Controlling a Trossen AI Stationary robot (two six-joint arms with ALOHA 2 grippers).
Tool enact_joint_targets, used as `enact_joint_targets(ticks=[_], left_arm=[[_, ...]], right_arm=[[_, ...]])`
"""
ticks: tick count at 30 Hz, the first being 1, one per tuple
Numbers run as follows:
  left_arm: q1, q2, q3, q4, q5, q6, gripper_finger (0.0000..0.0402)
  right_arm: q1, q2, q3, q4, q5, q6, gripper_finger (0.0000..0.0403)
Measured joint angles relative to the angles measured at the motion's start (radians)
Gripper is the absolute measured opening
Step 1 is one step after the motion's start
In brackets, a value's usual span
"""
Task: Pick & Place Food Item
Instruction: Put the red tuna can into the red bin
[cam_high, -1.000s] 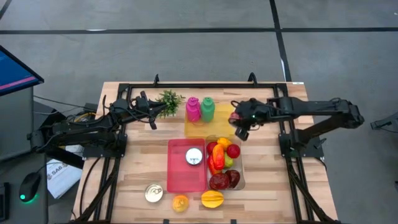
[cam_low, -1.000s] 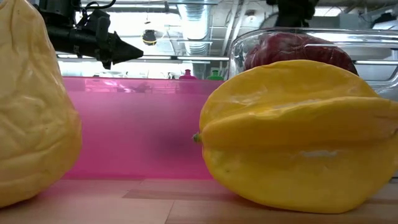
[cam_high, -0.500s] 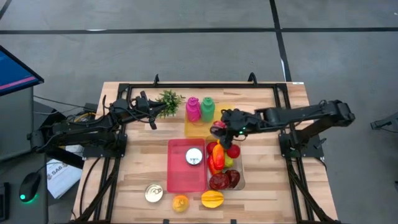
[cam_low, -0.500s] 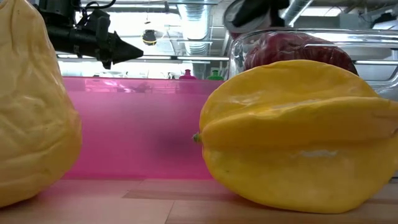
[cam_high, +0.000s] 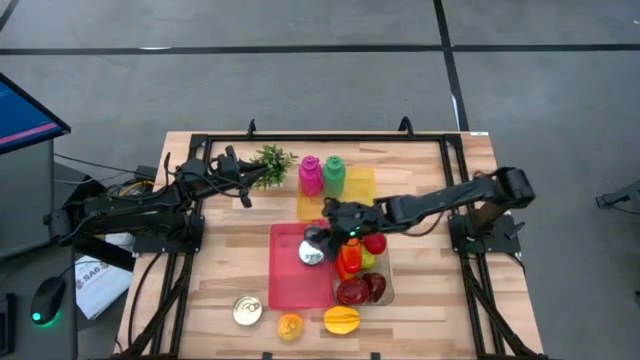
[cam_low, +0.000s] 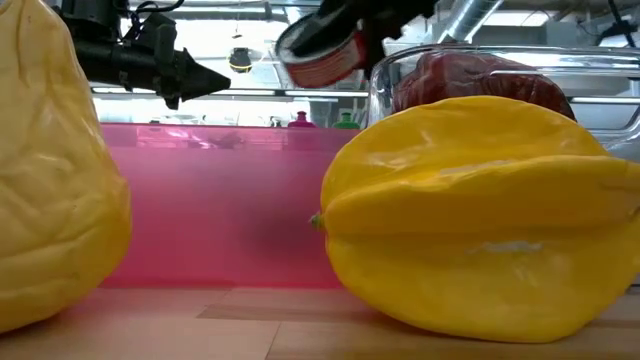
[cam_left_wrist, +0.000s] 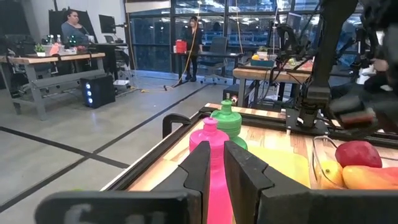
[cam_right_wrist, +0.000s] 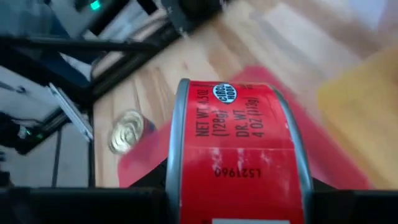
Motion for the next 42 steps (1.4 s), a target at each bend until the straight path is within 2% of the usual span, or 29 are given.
enact_joint_targets(ticks=[6, 14, 16, 24, 34, 38, 42], left_arm=[[0.001, 0.001, 0.001, 0.003, 0.000, 0.000, 0.0034], [-0.008, 0.011, 0.000, -0.013, 0.000, 0.000, 0.0034], [-0.008, 0.011, 0.000, -0.014, 0.000, 0.000, 0.0034], [-0.005, 0.009, 0.000, -0.004, 0.000, 0.000, 0.0034], [-0.006, 0.006, 0.000, -0.005, 0.000, 0.000, 0.0034], [-0.006, 0.006, 0.000, -0.005, 0.000, 0.000, 0.0034], [-0.006, 0.006, 0.000, -0.005, 0.000, 0.000, 0.0034]], right_arm=[[-0.015, 0.161, 0.108, 0.055, -0.079, 0.002, 0.0108], [-0.048, 0.347, 0.281, -0.016, -0.270, -0.036, 0.0108], [-0.049, 0.354, 0.300, -0.120, -0.274, -0.050, 0.0108], [-0.064, 0.369, 0.331, -0.220, -0.249, -0.053, 0.0111], [-0.067, 0.369, 0.331, -0.256, -0.251, -0.050, 0.0249], [-0.067, 0.369, 0.331, -0.271, -0.249, -0.060, 0.0261], [-0.067, 0.355, 0.330, -0.292, -0.238, -0.079, 0.0242]])
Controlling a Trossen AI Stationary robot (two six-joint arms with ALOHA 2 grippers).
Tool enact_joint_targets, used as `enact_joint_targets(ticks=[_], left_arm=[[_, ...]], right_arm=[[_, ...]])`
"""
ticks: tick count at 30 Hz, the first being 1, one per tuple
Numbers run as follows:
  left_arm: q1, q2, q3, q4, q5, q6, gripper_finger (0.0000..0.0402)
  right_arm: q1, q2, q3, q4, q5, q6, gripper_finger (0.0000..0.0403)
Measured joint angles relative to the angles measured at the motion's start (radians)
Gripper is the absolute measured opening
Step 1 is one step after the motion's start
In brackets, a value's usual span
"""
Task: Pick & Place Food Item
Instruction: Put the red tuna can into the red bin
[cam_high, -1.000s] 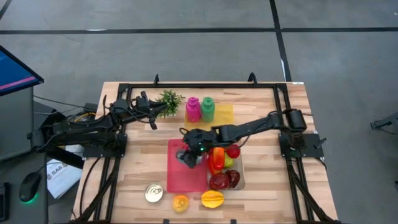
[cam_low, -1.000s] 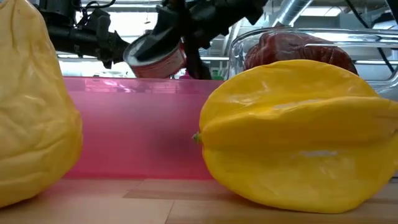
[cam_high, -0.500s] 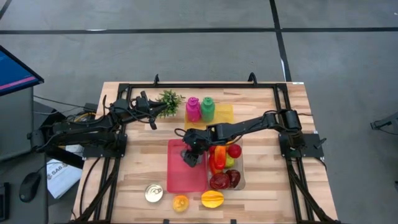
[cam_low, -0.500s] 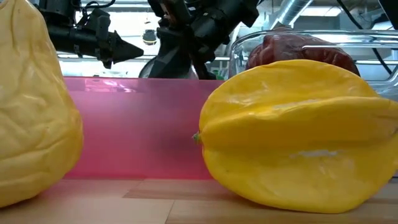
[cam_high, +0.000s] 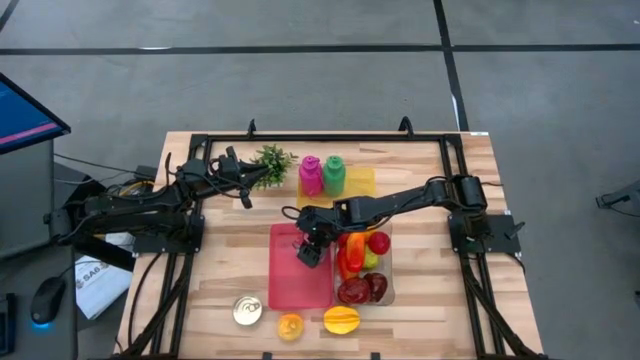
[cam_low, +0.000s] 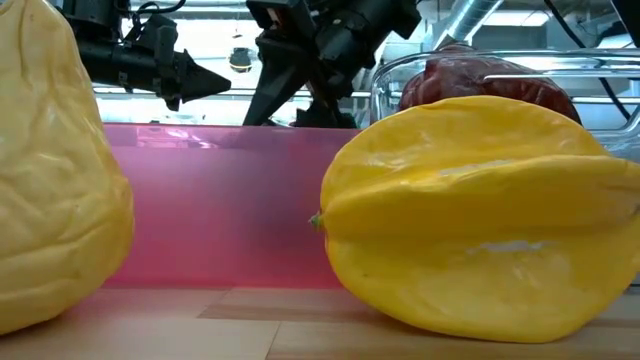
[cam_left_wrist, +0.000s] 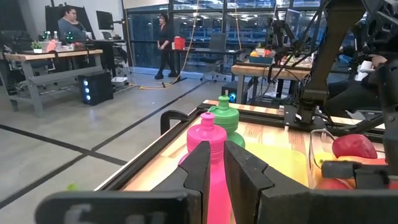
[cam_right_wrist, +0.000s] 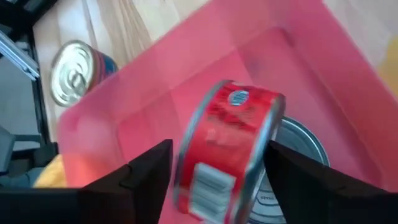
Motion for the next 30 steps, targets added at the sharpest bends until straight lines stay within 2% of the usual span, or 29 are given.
enact_joint_targets(ticks=[9, 14, 16, 19, 22, 26, 30], left_arm=[[0.000, 0.000, 0.000, 0.000, 0.000, 0.000, 0.0034], [0.000, 0.000, 0.000, 0.005, 0.000, 0.000, 0.0034], [0.000, 0.000, 0.000, 0.010, 0.000, 0.000, 0.0034], [0.000, 0.000, 0.000, 0.009, 0.000, 0.000, 0.0034], [0.000, 0.000, 0.000, 0.008, 0.000, 0.000, 0.0034], [0.000, 0.000, 0.000, 0.009, 0.000, 0.000, 0.0034], [0.000, 0.000, 0.000, 0.009, 0.000, 0.000, 0.0034]], right_arm=[[0.000, -0.056, 0.000, -0.120, 0.043, -0.003, 0.0143], [-0.004, -0.070, -0.001, -0.164, 0.058, -0.003, 0.0143], [-0.007, -0.070, -0.001, -0.180, 0.065, -0.003, 0.0157], [-0.008, -0.069, -0.001, -0.162, 0.058, -0.003, 0.0184], [-0.002, -0.069, -0.001, -0.116, 0.028, -0.003, 0.0179], [0.008, -0.069, 0.000, -0.058, -0.043, -0.003, 0.0136], [0.016, -0.069, 0.000, -0.047, -0.063, -0.005, 0.0078]])
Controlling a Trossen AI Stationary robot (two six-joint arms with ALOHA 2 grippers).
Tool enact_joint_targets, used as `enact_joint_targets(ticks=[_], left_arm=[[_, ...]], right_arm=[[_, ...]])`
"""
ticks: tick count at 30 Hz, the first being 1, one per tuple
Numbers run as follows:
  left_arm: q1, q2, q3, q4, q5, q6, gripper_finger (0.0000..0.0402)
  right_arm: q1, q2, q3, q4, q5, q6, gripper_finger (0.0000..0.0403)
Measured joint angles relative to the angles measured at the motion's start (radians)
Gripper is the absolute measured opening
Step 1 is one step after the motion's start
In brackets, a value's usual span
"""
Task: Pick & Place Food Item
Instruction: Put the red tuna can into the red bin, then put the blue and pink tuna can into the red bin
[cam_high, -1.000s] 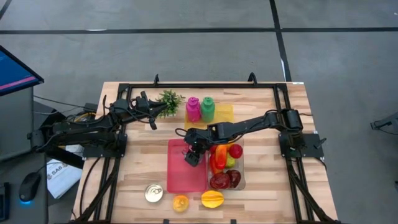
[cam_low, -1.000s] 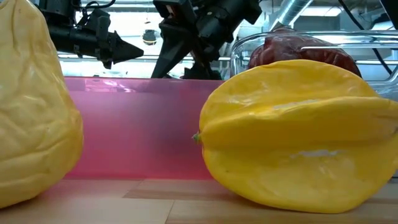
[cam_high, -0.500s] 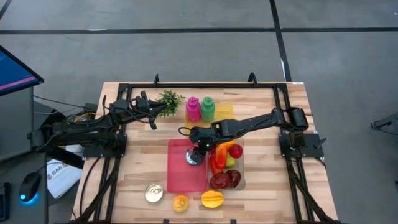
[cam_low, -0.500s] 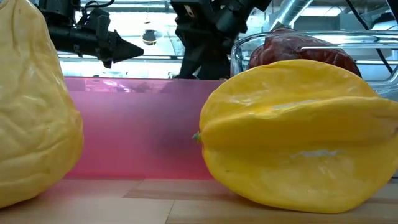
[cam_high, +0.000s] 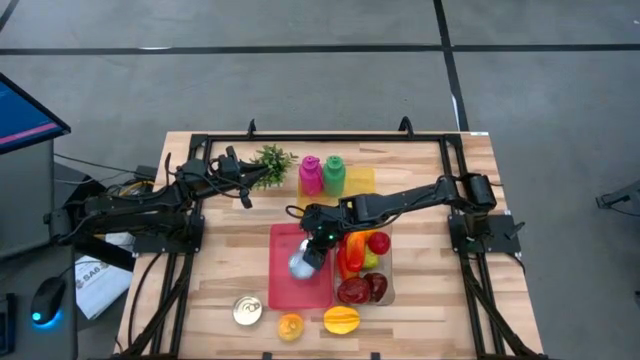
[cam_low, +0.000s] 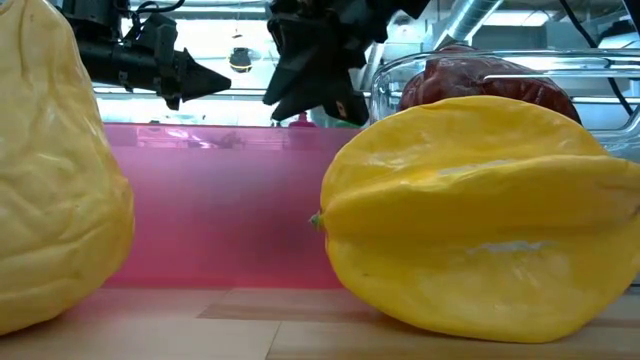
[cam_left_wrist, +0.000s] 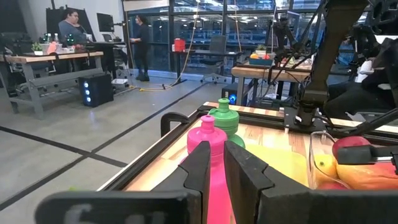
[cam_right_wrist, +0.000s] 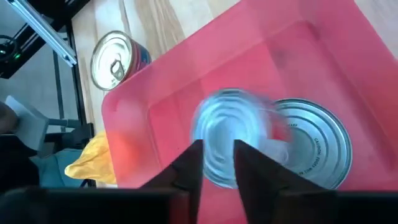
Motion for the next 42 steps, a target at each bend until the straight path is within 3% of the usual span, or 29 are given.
enact_joint_targets(ticks=[9, 24, 31, 35, 42], left_arm=[[0.000, 0.000, 0.000, -0.001, 0.000, 0.000, 0.0034], [0.000, 0.000, 0.000, -0.014, 0.000, 0.000, 0.0034], [0.000, 0.000, 0.000, -0.015, 0.000, 0.000, 0.0034], [0.000, 0.000, 0.000, -0.015, 0.000, 0.000, 0.0034], [0.000, 0.000, 0.000, -0.016, 0.000, 0.000, 0.0034]], right_arm=[[0.003, -0.015, -0.001, -0.007, 0.005, -0.047, 0.0003], [0.038, -0.178, 0.000, -0.048, 0.222, -0.289, 0.0002], [0.058, -0.255, 0.000, -0.154, 0.336, -0.355, 0.0001], [0.058, -0.276, -0.005, -0.177, 0.342, -0.386, 0.0001], [0.046, -0.277, -0.119, -0.050, 0.342, -0.410, 0.0001]])
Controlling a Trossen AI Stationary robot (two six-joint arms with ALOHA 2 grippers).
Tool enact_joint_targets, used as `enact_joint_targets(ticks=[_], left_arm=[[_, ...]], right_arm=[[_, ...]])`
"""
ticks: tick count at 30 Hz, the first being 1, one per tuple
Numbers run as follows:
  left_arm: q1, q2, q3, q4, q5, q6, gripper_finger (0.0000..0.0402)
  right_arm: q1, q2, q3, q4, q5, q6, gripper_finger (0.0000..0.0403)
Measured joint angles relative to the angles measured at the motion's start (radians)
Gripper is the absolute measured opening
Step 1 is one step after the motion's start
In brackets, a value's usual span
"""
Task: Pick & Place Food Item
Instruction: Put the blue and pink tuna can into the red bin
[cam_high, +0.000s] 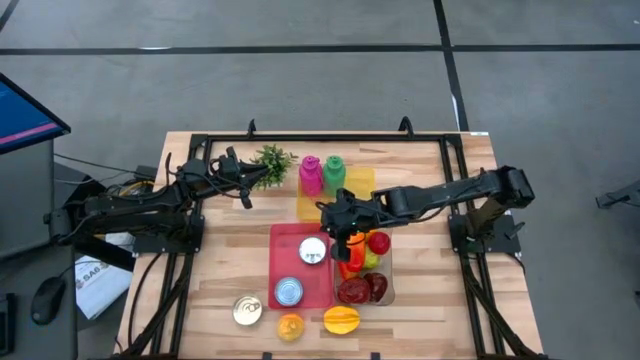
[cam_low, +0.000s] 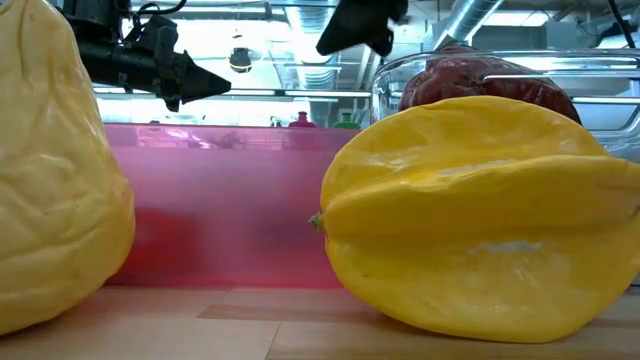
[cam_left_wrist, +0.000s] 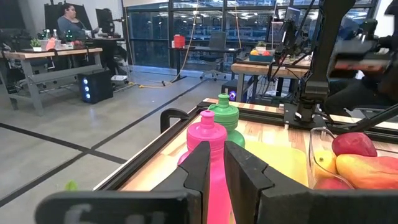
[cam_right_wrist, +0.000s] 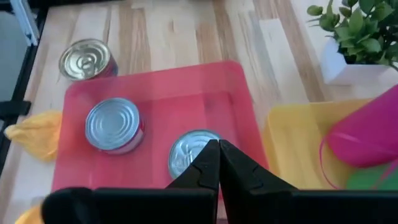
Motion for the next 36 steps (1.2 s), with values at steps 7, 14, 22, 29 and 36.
enact_joint_targets(ticks=[7, 14, 22, 29, 36], left_arm=[[0.000, 0.000, 0.000, -0.002, 0.000, 0.000, 0.0034], [0.000, 0.000, 0.000, -0.004, 0.000, 0.000, 0.0034], [0.000, 0.000, 0.000, -0.004, 0.000, 0.000, 0.0034], [0.000, 0.000, 0.000, -0.005, 0.000, 0.000, 0.0034], [0.000, 0.000, 0.000, -0.005, 0.000, 0.000, 0.0034]], right_arm=[[-0.024, 0.000, -0.094, 0.108, 0.000, 0.000, 0.0000], [-0.048, 0.000, -0.150, 0.147, 0.000, 0.000, 0.0000], [-0.051, 0.000, -0.271, 0.355, -0.001, -0.007, 0.0000], [-0.044, -0.013, -0.426, 0.621, 0.000, 0.008, 0.0000], [-0.042, -0.020, -0.546, 0.807, -0.002, 0.012, 0.0000]])
